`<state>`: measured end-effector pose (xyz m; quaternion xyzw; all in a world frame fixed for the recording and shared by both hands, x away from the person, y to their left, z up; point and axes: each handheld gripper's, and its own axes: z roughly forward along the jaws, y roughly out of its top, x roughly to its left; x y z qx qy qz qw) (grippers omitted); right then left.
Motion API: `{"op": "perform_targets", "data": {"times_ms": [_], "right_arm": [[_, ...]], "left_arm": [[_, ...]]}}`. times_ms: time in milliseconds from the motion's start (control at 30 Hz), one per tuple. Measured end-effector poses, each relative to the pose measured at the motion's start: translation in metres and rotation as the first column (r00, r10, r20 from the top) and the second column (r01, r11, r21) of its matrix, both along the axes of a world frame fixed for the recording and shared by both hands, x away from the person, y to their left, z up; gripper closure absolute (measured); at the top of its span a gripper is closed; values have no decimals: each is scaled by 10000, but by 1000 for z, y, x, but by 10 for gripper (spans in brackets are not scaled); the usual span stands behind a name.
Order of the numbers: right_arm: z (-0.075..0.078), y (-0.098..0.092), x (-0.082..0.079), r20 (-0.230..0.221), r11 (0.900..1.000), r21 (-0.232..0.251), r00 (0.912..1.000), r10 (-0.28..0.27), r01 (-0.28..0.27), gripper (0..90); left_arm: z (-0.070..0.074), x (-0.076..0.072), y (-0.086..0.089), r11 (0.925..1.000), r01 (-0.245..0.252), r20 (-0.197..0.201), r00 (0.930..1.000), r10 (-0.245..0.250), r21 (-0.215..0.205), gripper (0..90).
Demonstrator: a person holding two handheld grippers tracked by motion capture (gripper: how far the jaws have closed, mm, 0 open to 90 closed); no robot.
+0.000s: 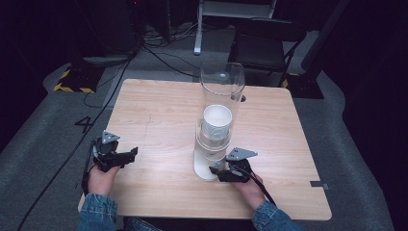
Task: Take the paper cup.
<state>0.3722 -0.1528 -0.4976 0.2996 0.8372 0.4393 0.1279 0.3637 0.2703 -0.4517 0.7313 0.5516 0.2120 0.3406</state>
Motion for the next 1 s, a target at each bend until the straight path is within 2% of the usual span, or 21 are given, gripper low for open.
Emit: {"op": "perform_targets", "data": {"times_ms": [367, 467, 533, 700, 1000], "right_arm": [[0, -19, -7, 109, 9990, -160, 9990, -426, 428, 349], [0, -24, -10, 114, 9984, -208, 9985, -533, 535, 348], [1, -28, -13, 174, 9977, -225, 9978, -635, 639, 349], [3, -36, -15, 165, 9966, -209, 9967, -798, 801, 348], [14, -54, -14, 258, 9939, 208, 9937, -1092, 1087, 349]], "left_arm": [[1, 15, -13, 9997, 258, -136, 9996, -258, -19, 162], [1, 20, -16, 9992, 376, -41, 9993, -376, -103, 162], [1, 23, -19, 9993, 376, -178, 9991, -377, -78, 163], [2, 28, -22, 9988, 484, -92, 9988, -484, -94, 163], [4, 29, -26, 9985, 526, -73, 9986, -528, -146, 163]]}}
